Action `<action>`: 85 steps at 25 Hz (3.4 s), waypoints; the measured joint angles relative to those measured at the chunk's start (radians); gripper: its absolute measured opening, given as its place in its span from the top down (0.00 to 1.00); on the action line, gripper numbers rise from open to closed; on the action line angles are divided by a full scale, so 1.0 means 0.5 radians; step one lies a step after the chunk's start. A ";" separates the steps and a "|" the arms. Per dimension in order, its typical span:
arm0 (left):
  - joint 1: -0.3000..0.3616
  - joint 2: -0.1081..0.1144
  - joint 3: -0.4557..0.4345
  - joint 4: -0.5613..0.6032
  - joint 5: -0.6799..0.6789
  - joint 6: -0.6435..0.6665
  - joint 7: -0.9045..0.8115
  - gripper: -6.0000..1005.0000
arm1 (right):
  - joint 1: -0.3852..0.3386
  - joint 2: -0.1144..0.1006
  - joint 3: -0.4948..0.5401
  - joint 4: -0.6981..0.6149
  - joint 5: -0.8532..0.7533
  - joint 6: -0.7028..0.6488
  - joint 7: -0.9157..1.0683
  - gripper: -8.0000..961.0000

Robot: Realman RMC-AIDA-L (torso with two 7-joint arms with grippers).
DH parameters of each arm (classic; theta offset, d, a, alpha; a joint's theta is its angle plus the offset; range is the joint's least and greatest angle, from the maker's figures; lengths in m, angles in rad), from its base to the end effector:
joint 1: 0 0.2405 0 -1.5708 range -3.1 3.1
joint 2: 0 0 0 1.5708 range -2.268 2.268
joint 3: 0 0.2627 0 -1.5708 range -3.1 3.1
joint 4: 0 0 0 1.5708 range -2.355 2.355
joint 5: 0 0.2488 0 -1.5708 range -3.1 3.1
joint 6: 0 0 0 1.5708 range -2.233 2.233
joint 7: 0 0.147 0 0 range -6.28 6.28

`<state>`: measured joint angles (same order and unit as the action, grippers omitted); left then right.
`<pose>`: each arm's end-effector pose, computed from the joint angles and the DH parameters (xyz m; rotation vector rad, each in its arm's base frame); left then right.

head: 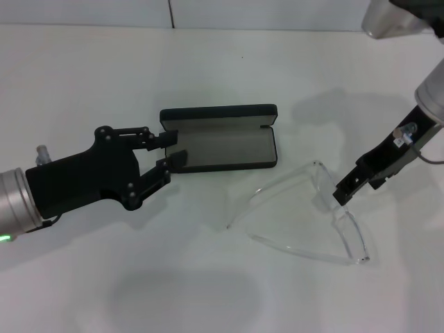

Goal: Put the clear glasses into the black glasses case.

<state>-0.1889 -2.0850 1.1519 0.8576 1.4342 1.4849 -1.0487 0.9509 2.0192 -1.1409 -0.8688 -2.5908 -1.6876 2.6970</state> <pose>-0.2882 0.3112 -0.0062 -2.5502 -0.1963 -0.8680 0.1609 0.4313 -0.0058 -2.5673 1.4102 -0.5843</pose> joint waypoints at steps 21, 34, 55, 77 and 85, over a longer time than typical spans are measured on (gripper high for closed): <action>-0.033 -0.002 0.016 -0.016 0.031 -0.049 0.021 0.71 | 0.038 0.011 -0.098 0.180 0.040 0.146 -0.046 0.23; -0.026 -0.005 0.007 -0.022 0.043 -0.049 0.048 0.71 | 0.053 0.008 -0.261 0.139 0.099 0.129 -0.091 0.60; -0.035 -0.004 -0.012 -0.005 0.031 -0.067 0.048 0.72 | -0.126 -0.013 -0.127 -0.276 -0.021 -0.002 -0.106 0.95; -0.395 -0.009 0.295 0.009 -0.541 -0.027 0.143 0.85 | -0.693 -0.015 0.743 0.337 1.362 0.021 -1.746 0.95; -0.461 -0.011 0.421 0.017 -0.659 -0.027 0.198 0.86 | -0.687 -0.009 0.728 0.434 1.376 0.004 -1.807 0.95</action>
<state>-0.4195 -2.0906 1.3626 0.8660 1.1046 1.4712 -0.9498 0.6073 2.0146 -0.7771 -0.6518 -1.9029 -1.6854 1.7936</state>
